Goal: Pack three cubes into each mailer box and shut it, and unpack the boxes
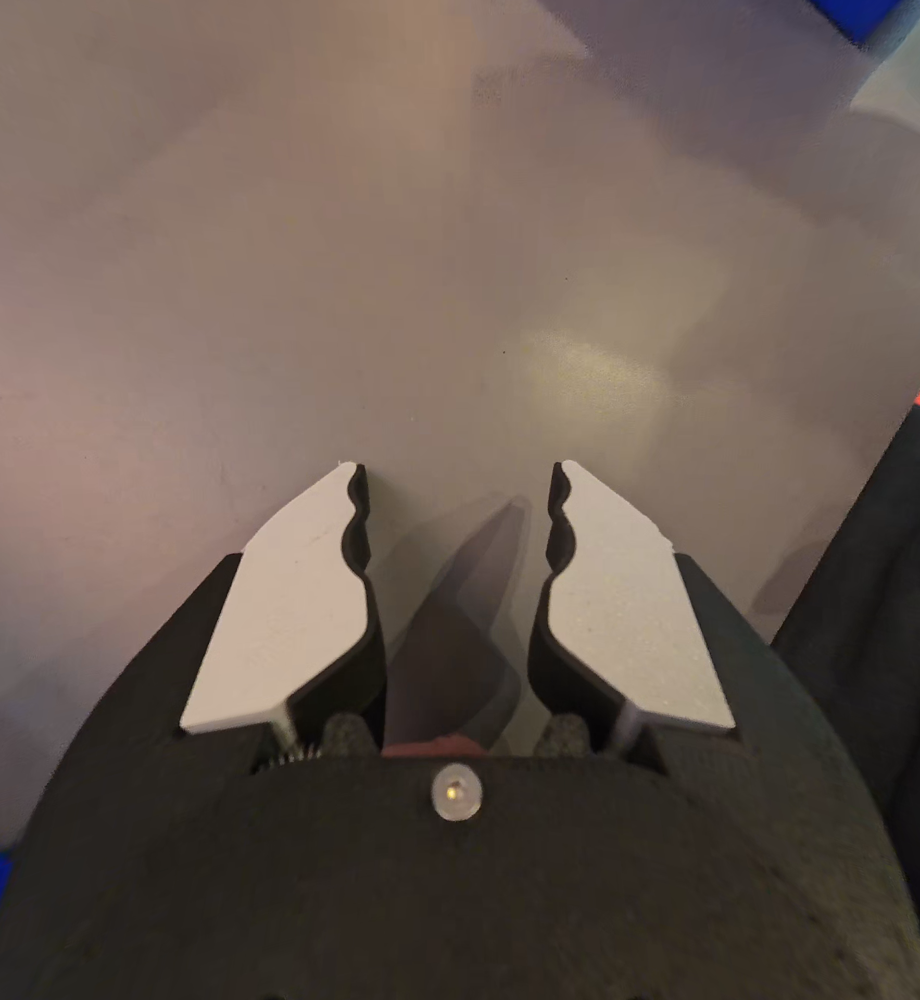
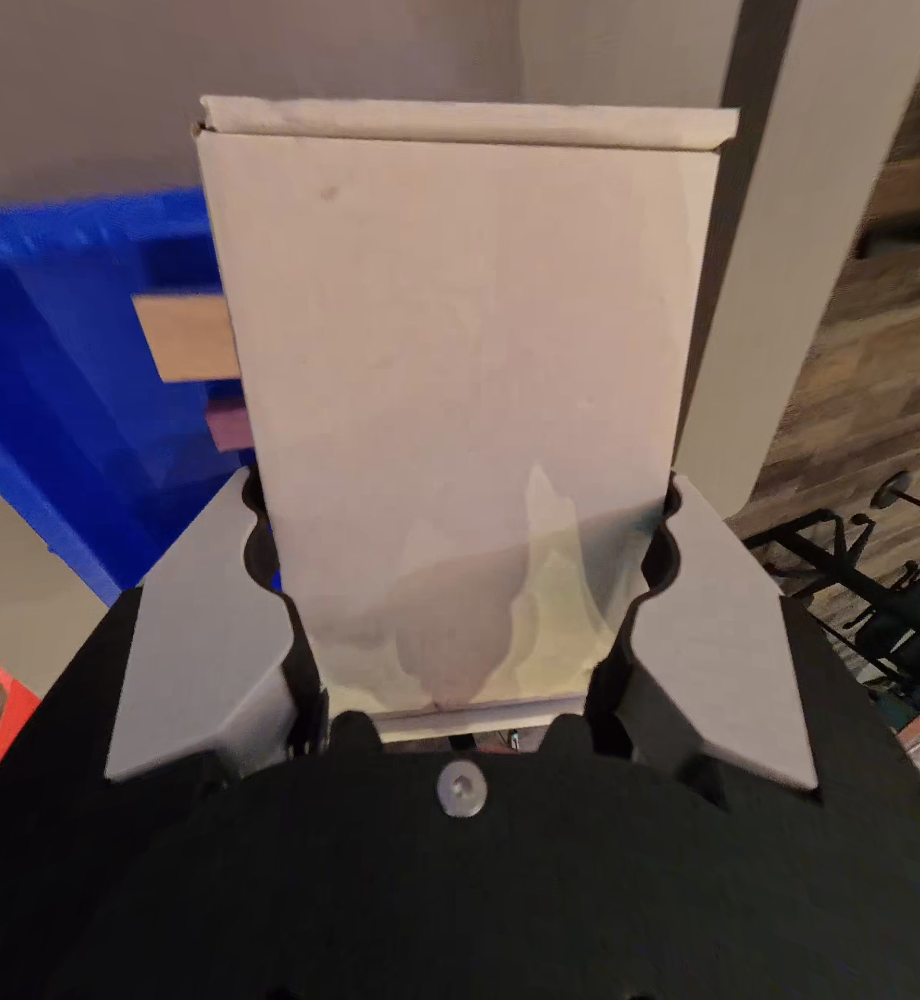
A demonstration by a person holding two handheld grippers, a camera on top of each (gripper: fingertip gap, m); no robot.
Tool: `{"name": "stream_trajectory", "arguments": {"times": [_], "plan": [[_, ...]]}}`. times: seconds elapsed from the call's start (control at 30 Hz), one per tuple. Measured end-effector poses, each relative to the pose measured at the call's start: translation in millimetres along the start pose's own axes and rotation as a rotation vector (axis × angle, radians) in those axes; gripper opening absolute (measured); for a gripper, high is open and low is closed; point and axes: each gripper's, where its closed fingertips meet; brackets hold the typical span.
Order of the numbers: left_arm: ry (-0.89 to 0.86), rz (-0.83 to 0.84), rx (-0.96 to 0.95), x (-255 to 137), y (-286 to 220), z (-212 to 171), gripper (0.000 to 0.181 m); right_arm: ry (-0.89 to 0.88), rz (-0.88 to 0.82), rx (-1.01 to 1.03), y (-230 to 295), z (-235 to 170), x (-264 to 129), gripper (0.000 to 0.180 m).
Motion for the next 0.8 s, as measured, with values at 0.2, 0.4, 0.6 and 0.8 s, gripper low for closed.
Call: {"name": "stream_trajectory", "arguments": {"times": [0.2,0.4,0.6,0.8], "plan": [[-0.007,0.009,0.009,0.6,-0.2,-0.2,0.065,0.083,0.097,-0.067,21.8,-10.3,70.8,0.137],[0.004,0.020,0.024,1.6,-1.5,-0.7,0.067,0.085,0.128,-0.096,26.0,6.8,122.5,0.139],[0.054,0.050,0.054,0.5,-1.5,-3.7,0.075,0.111,0.153,-0.042,23.1,0.8,115.0,0.147],[-0.051,0.108,0.122,-49.1,-2.7,18.2,0.076,0.040,0.068,0.036,17.8,-3.4,70.7,0.145]]}}
Point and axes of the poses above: each gripper's, where its closed fingertips meet, x out along the fingers, z out of its top, y = z × x across the jaws, and after that the axes turned 13 degrees about y, right-handed
